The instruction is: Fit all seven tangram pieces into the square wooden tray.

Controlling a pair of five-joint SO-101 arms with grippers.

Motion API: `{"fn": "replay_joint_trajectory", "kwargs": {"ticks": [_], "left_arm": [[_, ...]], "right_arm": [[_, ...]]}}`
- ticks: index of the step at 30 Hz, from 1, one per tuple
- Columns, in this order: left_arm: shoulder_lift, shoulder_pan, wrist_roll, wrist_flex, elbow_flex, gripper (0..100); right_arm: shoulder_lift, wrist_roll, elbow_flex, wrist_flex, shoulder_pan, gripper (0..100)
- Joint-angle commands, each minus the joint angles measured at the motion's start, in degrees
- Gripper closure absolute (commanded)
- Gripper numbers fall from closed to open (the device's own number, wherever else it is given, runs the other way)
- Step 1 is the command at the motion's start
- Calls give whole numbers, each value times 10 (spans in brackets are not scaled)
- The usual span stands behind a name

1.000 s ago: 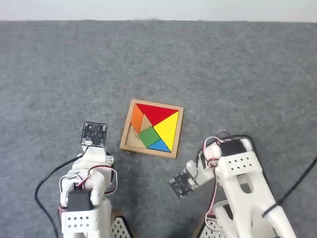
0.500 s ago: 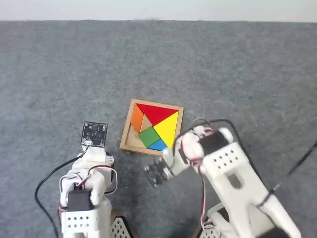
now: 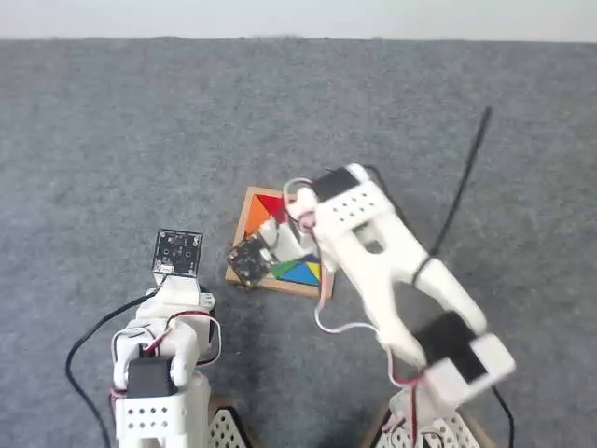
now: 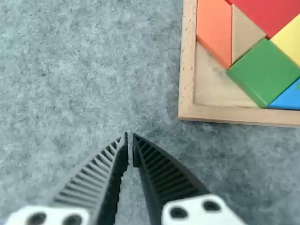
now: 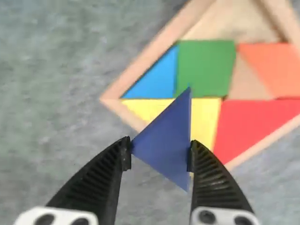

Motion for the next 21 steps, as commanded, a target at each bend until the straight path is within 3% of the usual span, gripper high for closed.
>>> {"fn": "replay_joint_trajectory", "kwargs": {"ticks": [1, 7, 21], "left_arm": [[-10, 4, -1, 2, -6, 979], [-10, 4, -1, 2, -6, 979], [-10, 4, -1, 2, -6, 979]], "right_arm": [[43, 42, -94, 5, -20, 853], [108, 129, -156, 5, -57, 841], [177, 246, -200, 0, -109, 839]]}}
